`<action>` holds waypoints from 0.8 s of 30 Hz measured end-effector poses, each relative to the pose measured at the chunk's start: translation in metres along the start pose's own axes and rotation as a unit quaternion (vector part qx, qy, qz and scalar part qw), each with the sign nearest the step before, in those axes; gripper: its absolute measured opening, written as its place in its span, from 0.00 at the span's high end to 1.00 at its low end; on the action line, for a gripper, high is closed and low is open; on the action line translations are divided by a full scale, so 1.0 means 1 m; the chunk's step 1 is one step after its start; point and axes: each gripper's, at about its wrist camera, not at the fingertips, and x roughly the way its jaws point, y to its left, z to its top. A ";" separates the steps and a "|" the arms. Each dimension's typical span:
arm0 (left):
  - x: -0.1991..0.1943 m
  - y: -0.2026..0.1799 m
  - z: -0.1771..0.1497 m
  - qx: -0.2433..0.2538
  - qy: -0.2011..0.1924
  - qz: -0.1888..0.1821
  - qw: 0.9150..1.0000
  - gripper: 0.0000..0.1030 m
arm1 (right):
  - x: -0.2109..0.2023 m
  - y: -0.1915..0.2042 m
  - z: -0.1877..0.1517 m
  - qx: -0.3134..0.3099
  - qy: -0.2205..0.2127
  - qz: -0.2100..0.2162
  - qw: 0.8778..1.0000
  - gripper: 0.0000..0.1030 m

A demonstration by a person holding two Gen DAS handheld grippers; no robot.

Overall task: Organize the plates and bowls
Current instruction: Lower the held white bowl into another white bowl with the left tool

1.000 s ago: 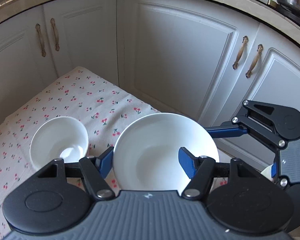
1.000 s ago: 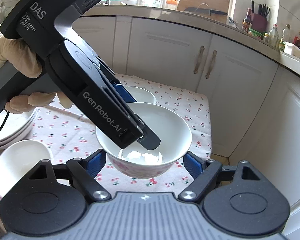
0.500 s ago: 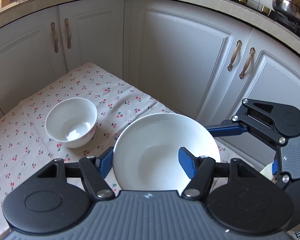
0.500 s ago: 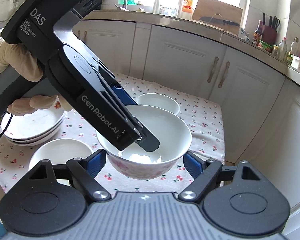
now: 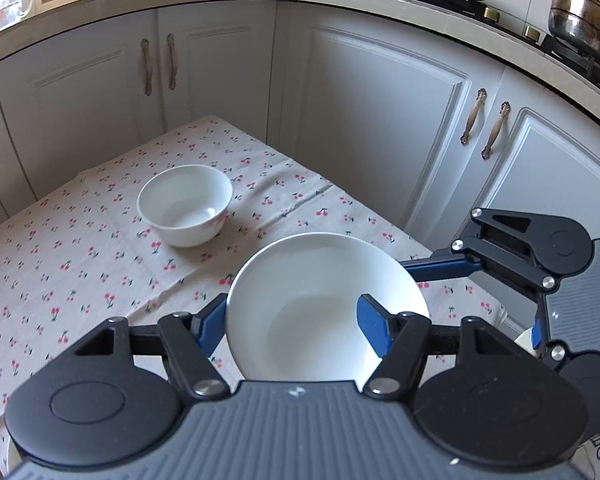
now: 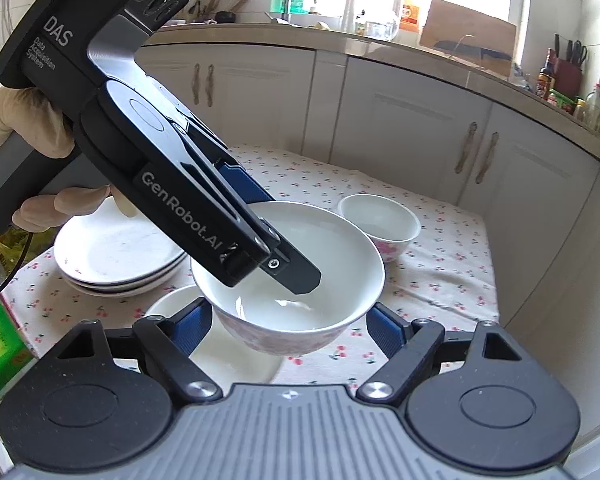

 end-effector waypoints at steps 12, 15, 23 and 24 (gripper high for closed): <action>-0.009 0.007 -0.031 -0.019 0.008 -0.001 1.000 0.35 | 0.007 0.026 -0.007 0.004 0.013 0.028 1.000 0.15; -0.009 0.009 -0.037 -0.024 0.008 0.000 1.000 0.34 | 0.013 0.029 -0.010 0.010 0.019 0.034 0.999 0.15; -0.004 0.011 -0.049 -0.022 0.015 -0.005 1.000 0.34 | 0.021 0.039 -0.019 0.004 0.031 0.033 0.999 0.15; -0.003 0.010 -0.049 -0.023 0.015 -0.005 1.000 0.34 | 0.021 0.039 -0.020 0.004 0.031 0.033 0.999 0.15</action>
